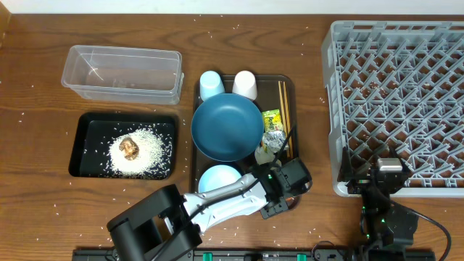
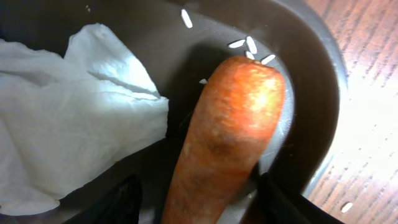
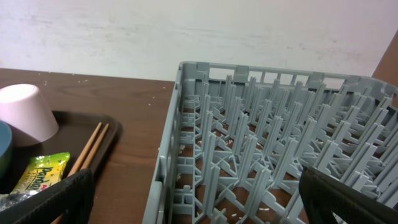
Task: Sort waste into correct bins and load items into the dishwasher rack
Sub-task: 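Grasp the carrot on the brown tray with the left gripper, then carry the carrot left and drop it onto the black tray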
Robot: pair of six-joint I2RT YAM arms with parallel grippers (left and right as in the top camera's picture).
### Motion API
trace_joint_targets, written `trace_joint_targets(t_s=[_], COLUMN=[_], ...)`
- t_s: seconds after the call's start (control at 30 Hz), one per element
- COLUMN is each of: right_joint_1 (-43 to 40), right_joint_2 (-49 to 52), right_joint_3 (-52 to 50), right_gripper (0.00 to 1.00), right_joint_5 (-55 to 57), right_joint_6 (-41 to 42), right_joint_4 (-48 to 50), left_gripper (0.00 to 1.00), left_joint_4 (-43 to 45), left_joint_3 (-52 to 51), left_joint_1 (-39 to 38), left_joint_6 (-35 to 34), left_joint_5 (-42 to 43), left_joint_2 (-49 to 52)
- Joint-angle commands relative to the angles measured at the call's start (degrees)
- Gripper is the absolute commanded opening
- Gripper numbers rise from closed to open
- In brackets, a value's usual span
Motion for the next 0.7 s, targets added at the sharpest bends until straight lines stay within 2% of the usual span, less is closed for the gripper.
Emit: trace_joint_targets(t_s=[0.0,0.13,0.23,0.33,0.67], right_joint_1=[0.59,0.59,0.59,0.59,0.59], right_joint_2=[-0.09,-0.09,-0.09,-0.09,-0.09], right_joint_3=[-0.09,-0.09,-0.09,-0.09,-0.09], right_gripper=[0.99,0.99,0.99,0.99,0.99], right_joint_5=[0.39,0.37,0.39,0.39,0.39], right_joint_6=[0.09,0.09,0.09,0.09,0.09], right_joint_4=[-0.22,-0.22,-0.22,-0.22,-0.22], left_gripper=[0.61,0.60,0.50,0.45,0.32], left_joint_4=[0.52,0.70,1.05,1.57,2.12], left_joint_3=[-1.68,-2.10,-2.10,-2.08,-1.14], left_joint_1=[0.26,0.26,0.26,0.26,0.26], left_joint_6=[-0.09,-0.09,-0.09,-0.15,-2.08], left_joint_5=[0.66,0.66,0.63,0.63,0.63], left_joint_2=[0.96,0.96,0.96,0.96,0.02])
